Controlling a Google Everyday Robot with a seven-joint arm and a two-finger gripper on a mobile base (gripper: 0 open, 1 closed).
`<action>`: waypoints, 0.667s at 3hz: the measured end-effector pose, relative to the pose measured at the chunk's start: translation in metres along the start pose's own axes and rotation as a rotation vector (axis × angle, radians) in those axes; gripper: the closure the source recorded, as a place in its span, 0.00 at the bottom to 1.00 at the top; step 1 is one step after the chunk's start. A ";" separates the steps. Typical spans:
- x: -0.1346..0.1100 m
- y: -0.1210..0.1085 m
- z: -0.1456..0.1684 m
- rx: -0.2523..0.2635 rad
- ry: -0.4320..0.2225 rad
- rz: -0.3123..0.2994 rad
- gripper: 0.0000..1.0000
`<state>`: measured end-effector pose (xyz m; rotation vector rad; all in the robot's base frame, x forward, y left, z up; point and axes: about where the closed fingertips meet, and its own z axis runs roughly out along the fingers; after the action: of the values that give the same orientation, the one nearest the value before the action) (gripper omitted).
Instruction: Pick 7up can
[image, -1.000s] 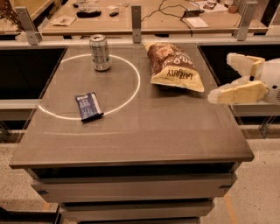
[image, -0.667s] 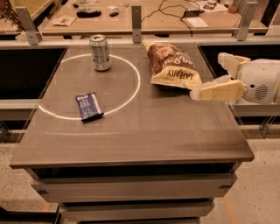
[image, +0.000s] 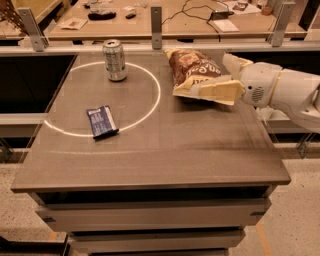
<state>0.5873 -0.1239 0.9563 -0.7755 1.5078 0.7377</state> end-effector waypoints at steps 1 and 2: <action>0.005 -0.008 0.034 0.023 0.042 -0.012 0.00; 0.001 -0.004 0.068 0.054 0.104 -0.093 0.00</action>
Offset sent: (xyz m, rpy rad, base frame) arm 0.0644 0.0842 -0.0011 -0.2689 -0.0639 -0.0896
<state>0.6297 -0.0702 0.9507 -0.8486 1.5671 0.5924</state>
